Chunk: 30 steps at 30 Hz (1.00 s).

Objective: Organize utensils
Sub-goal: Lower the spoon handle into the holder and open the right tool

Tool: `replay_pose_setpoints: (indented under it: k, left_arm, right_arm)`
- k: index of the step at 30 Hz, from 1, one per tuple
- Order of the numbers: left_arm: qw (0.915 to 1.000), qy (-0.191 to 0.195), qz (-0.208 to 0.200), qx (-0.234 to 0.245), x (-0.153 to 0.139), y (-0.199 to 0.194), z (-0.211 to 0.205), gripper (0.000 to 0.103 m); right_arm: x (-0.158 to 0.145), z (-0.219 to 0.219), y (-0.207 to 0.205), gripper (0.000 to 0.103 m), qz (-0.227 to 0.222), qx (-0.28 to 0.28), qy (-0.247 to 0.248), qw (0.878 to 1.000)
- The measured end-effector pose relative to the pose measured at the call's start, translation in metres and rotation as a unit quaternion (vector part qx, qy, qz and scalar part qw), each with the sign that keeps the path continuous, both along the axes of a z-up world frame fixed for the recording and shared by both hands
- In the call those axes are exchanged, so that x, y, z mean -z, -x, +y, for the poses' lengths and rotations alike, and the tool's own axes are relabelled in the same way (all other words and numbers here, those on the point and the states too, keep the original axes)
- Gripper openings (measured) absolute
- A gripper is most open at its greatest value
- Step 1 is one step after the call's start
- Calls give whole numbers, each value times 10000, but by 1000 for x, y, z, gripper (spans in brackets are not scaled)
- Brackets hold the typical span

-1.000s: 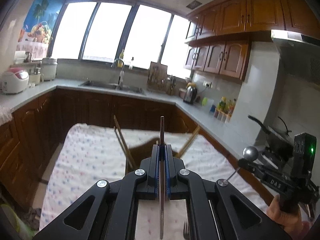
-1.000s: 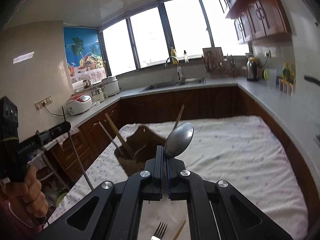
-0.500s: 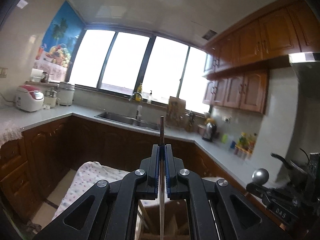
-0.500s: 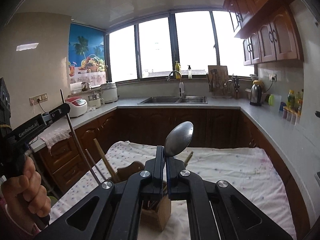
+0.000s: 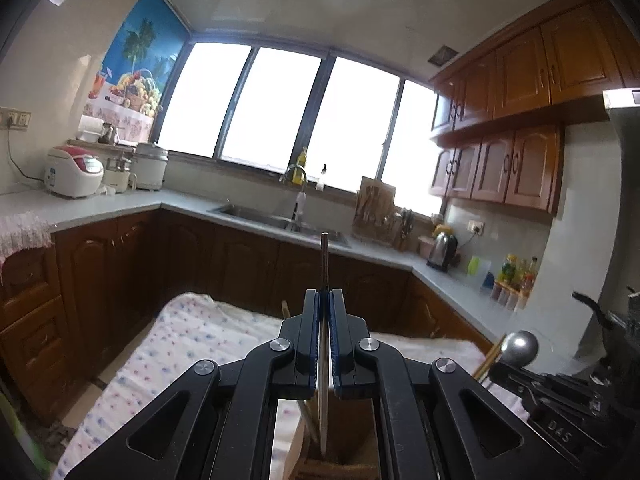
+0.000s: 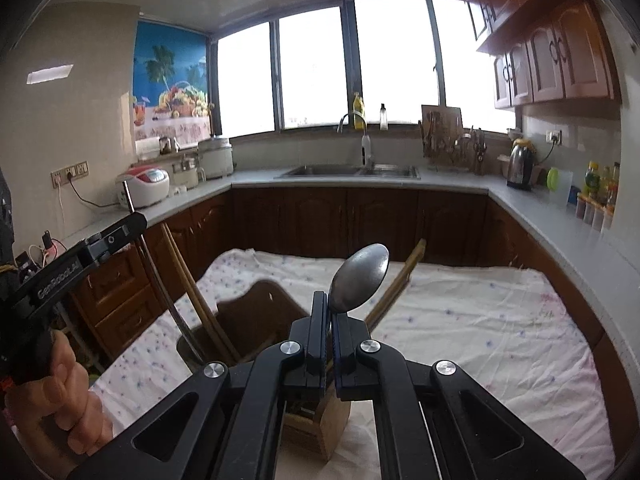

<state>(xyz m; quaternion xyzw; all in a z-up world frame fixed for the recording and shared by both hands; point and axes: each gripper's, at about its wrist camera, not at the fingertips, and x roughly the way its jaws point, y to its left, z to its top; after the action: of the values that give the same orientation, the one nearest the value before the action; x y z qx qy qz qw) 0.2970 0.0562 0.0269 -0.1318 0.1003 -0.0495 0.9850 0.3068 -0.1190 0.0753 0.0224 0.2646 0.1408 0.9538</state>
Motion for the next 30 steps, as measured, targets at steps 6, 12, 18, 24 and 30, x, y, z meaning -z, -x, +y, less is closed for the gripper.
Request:
replay_pose_setpoints:
  k: [6,12,18,24,30]
  left_arm:
    - [9995,-3,315,76,-6,-1,19,3]
    - [9984,14,527,202,-20,-10,28,4]
    - [9977,-53,615,267,-36,-21,34,4]
    - [9965,31,804,236,-35,-32,41,6]
    - [9956,35,907,233,-41,-39,40,6]
  right_arm:
    - [18,4,-3,2,296,-64,6,9995]
    - [34,2,-9,2,623,-70,-51,9980]
    - [34,-4,-11,2,693,-15,-153,9975]
    - [35,-3,-12,2,741,-12,-223,9970]
    - [35,-5,-14,3,822,-13,-304,9962]
